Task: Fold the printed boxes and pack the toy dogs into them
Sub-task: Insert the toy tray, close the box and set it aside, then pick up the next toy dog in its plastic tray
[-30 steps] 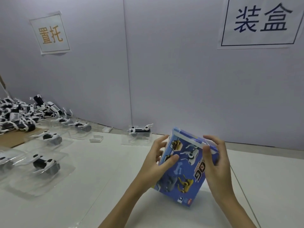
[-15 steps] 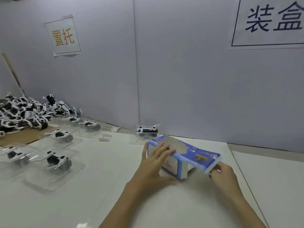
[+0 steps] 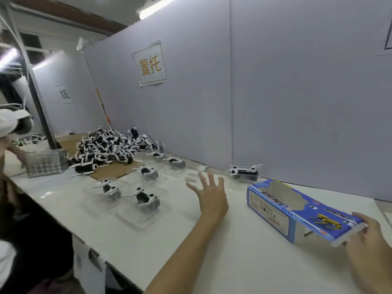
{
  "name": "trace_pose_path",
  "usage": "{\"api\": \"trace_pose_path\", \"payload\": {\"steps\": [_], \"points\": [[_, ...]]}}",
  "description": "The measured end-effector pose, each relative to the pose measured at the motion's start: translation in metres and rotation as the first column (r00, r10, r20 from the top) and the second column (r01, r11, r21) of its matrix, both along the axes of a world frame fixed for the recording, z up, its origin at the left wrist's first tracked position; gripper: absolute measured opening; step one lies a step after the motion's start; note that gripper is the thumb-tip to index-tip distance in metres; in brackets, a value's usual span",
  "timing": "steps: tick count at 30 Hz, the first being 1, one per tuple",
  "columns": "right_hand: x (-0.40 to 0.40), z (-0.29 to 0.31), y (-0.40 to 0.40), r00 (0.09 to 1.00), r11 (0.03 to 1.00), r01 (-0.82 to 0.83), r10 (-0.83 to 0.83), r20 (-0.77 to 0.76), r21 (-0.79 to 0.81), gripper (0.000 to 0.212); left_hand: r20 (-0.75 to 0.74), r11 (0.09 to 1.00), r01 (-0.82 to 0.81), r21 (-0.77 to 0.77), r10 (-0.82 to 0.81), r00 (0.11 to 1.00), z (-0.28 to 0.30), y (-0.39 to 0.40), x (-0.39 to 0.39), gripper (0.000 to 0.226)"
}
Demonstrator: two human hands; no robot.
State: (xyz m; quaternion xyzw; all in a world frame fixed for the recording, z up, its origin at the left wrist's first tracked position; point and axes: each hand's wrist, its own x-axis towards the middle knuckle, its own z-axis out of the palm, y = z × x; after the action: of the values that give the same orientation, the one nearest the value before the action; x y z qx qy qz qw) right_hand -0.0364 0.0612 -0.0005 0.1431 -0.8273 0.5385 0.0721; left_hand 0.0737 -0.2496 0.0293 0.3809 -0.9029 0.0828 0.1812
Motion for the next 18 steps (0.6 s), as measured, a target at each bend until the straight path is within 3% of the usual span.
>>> {"api": "trace_pose_path", "payload": {"steps": [2, 4, 6, 7, 9, 13, 16, 18], "points": [[-0.005, -0.002, 0.002, 1.000, 1.000, -0.003, 0.003, -0.015, 0.002, 0.059, 0.184, 0.951, -0.308, 0.019, 0.300, 0.936, 0.017, -0.033, 0.014, 0.068], [-0.010, -0.006, 0.001, 1.000, 0.999, 0.017, -0.016, 0.027, -0.041, 0.058, 0.300, 0.838, -0.539, 0.089, 0.493, 0.816, 0.028, -0.059, 0.028, 0.063], [-0.013, -0.010, -0.004, 0.998, 0.998, 0.040, -0.037, 0.051, -0.054, 0.052, 0.342, 0.760, -0.641, 0.103, 0.578, 0.741, 0.028, -0.076, 0.042, 0.054], [-0.013, -0.011, -0.007, 0.998, 0.997, 0.052, -0.050, 0.044, -0.048, 0.048, 0.327, 0.763, -0.643, 0.072, 0.591, 0.738, 0.023, -0.081, 0.047, 0.051], [-0.013, -0.013, -0.009, 0.998, 0.997, 0.067, -0.066, 0.021, -0.049, 0.045, 0.290, 0.824, -0.566, -0.030, 0.549, 0.784, 0.011, -0.085, 0.053, 0.048], [-0.017, -0.018, -0.008, 1.000, 0.998, 0.011, -0.011, 0.000, -0.063, 0.052, 0.241, 0.956, -0.272, -0.113, 0.292, 0.926, 0.008, -0.073, 0.047, 0.038], [-0.029, -0.025, -0.005, 0.997, 0.988, -0.066, 0.072, 0.040, -0.138, 0.058, -0.003, 0.993, -0.089, -0.071, 0.089, 0.996, 0.027, -0.040, 0.033, 0.043], [-0.030, -0.022, -0.003, 0.996, 0.975, -0.062, 0.074, 0.045, -0.213, 0.065, -0.258, 0.991, 0.039, -0.127, -0.071, 0.964, 0.041, -0.004, 0.023, 0.047]]}}
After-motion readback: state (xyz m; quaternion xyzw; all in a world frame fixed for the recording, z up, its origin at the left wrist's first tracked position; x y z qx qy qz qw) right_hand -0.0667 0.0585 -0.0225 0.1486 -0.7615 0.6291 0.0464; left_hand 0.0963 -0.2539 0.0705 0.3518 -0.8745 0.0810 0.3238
